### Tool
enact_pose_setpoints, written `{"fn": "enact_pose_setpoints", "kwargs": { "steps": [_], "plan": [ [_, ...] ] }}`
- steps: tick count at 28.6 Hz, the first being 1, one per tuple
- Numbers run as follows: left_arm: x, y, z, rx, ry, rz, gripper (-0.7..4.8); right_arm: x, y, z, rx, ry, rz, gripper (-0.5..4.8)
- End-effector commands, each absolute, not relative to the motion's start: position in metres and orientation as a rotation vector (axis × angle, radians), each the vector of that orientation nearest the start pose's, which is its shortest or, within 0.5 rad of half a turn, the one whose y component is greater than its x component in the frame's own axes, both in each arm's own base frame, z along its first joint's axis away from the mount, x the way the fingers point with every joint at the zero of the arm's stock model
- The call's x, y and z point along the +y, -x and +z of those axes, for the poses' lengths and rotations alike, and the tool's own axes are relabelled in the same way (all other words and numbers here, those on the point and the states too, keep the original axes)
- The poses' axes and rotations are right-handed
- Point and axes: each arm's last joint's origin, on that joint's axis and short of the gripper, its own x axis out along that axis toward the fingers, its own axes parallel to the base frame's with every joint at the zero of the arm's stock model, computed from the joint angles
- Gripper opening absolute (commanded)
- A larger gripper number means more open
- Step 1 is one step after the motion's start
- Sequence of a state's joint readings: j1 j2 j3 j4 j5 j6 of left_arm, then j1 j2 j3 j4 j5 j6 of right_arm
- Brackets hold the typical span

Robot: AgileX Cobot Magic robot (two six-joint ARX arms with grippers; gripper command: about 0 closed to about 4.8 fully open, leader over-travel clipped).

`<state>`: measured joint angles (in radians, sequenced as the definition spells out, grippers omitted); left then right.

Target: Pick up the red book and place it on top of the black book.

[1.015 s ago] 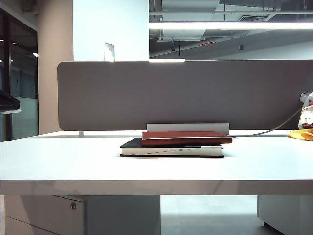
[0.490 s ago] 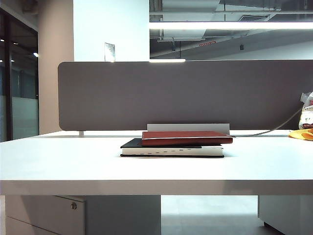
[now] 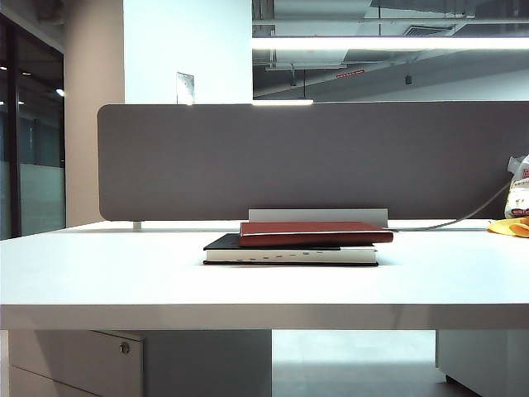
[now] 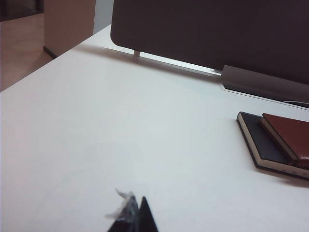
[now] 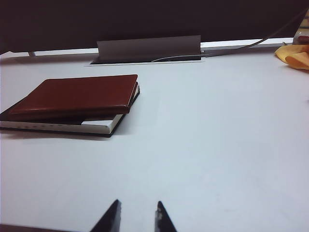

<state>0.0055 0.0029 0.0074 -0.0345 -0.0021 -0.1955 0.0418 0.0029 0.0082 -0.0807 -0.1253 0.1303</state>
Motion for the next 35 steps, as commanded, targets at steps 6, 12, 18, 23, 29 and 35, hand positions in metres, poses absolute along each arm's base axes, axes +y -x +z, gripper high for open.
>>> {"fn": "enact_pose_setpoints", "kwargs": {
  "steps": [6, 12, 18, 23, 29, 35],
  "plan": [
    [0.0004, -0.0975, 0.1636, 0.017, 0.191, 0.005, -0.06, 0.0076, -0.0969, 0.1587, 0.066, -0.024, 0.161, 0.95],
    [0.0004, -0.0975, 0.1636, 0.017, 0.191, 0.005, -0.06, 0.0072, -0.0971, 0.1606, 0.036, 0.096, 0.146, 0.95],
    [0.0004, -0.0975, 0.1636, 0.017, 0.191, 0.005, -0.06, 0.0081, -0.0970, 0.1621, 0.016, 0.130, 0.183, 0.18],
    [0.0004, -0.0975, 0.1636, 0.017, 0.191, 0.005, -0.06, 0.0017, -0.0975, 0.1638, 0.011, 0.063, -0.044, -0.08],
    [0.0004, -0.0975, 0.1636, 0.017, 0.191, 0.005, -0.06, 0.0019, -0.0974, 0.1676, -0.029, 0.004, -0.040, -0.08],
    [0.0004, -0.0975, 0.1636, 0.017, 0.191, 0.005, -0.06, 0.0018, -0.0974, 0.1676, -0.029, 0.004, -0.041, -0.08]
  ]
}}
